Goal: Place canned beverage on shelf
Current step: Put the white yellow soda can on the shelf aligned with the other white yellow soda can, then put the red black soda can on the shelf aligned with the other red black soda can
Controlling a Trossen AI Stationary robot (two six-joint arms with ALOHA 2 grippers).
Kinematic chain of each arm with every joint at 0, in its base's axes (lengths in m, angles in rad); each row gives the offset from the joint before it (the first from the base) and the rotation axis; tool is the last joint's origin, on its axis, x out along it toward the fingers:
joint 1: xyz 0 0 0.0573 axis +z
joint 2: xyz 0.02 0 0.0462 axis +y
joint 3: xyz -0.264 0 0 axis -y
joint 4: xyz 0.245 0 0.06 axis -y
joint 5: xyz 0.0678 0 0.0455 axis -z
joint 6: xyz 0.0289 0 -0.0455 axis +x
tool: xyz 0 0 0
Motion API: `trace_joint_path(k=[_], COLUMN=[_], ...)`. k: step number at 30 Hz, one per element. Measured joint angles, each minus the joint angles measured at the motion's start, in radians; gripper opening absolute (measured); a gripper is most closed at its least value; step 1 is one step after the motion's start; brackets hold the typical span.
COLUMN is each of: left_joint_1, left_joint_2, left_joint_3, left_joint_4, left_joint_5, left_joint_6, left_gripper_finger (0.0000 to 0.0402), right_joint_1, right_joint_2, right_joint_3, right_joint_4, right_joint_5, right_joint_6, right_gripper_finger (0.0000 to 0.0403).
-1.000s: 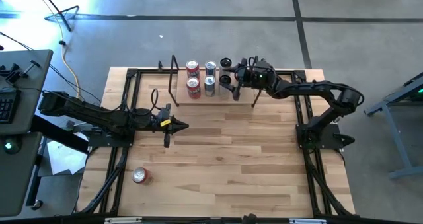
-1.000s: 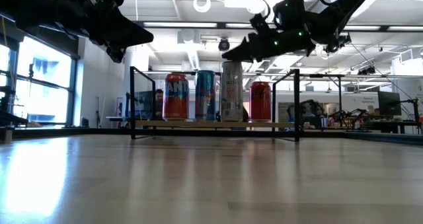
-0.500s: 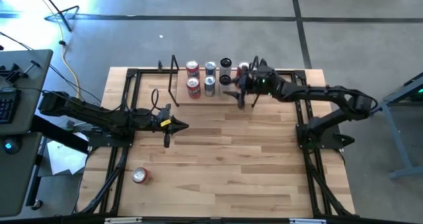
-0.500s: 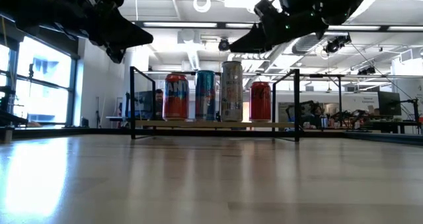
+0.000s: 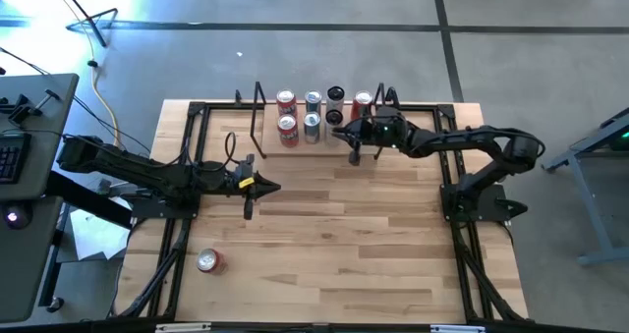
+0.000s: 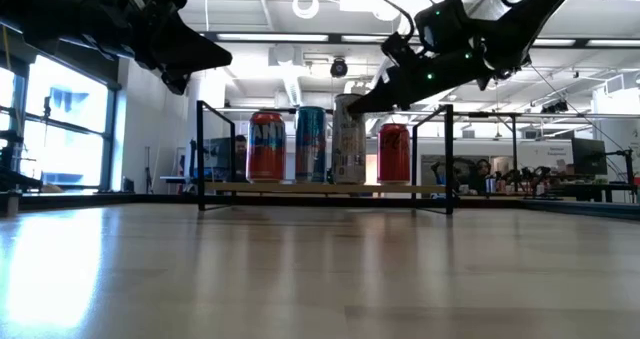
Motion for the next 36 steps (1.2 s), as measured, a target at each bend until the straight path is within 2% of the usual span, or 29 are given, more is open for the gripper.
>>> trace_joint_path(k=[7,12,16,21,25,29,32,36], left_joint_1=[0.000,-0.001,-0.039,-0.126,-0.203,-0.316,-0.412,-0.526], left_joint_2=[0.000,0.000,0.000,0.023,0.077,0.168,0.257,0.387], left_joint_3=[0.000,0.017,0.143,0.388,0.585,0.734,0.811,0.901], left_joint_4=[-0.002,-0.042,-0.326,-0.775,-1.122,-1.375,-1.484,-1.576], left_joint_5=[0.003,0.110,0.129,0.049,0.033,0.050,0.113,0.224], left_joint_6=[-0.001,-0.004,-0.007,-0.050,-0.174,-0.274,-0.333,-0.482], left_gripper_finger=[0.0003,0.0003,0.0003,0.0003,0.0003,0.0003,0.0003,0.0003], right_joint_1=[0.000,0.053,0.143,0.279,0.370,0.447,0.495,0.541], right_joint_2=[0.007,-0.056,-0.104,-0.109,-0.109,-0.109,-0.109,-0.110], right_joint_3=[0.000,0.000,0.000,-0.033,-0.125,-0.233,-0.297,-0.344], right_joint_4=[0.033,-0.020,-0.116,-0.134,0.021,0.244,0.375,0.450], right_joint_5=[0.002,0.028,0.111,0.243,0.318,0.325,0.327,0.380], right_joint_6=[0.001,0.001,-0.008,-0.025,-0.025,-0.025,-0.026,-0.026], right_gripper_finger=[0.0005,0.0003,0.0002,0.0002,0.0002,0.0000,0.0000,0.0000])
